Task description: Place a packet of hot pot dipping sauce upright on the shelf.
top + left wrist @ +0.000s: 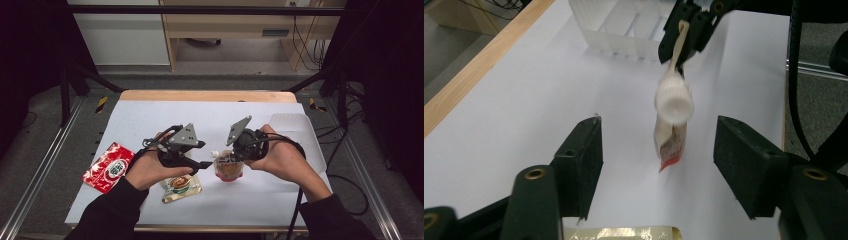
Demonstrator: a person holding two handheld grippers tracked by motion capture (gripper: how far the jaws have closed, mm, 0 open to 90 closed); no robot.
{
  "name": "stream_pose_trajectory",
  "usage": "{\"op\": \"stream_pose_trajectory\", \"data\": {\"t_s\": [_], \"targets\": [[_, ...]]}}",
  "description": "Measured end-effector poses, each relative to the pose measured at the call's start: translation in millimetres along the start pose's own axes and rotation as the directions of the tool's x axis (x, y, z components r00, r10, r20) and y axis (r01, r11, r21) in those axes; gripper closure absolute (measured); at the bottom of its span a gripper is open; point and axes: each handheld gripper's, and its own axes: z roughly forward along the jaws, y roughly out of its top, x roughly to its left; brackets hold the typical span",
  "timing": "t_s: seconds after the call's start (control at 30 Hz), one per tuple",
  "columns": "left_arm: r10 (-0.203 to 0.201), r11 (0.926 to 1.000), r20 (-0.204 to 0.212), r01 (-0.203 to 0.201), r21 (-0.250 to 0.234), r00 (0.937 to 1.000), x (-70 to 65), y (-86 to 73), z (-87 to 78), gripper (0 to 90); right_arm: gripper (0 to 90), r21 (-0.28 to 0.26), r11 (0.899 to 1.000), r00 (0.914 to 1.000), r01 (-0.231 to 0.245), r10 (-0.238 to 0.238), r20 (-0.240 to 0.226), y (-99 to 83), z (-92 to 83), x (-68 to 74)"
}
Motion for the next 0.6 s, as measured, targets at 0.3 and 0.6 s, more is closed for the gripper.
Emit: {"op": "stream_pose_trajectory", "data": {"t_s": [0.3, 0.6], "targets": [[-0.047, 0.9986, -0.073, 0.049, 0.021, 0.9962, -6.7, -37.7, 0.1, 17.0, 87.5, 0.003, 1.0, 0.9993, -0.016, 0.015, 0.034, -10.0, -9.2, -22.2], [-0.1, 0.994, -0.148, 0.105, 0.031, 0.984, -10.3, -72.8, 2.6, 10.6, 87.4, -0.017, 1.0, 0.9969, 0.008, -0.007, 0.078, -13.6, -16.4, -36.7]]}}
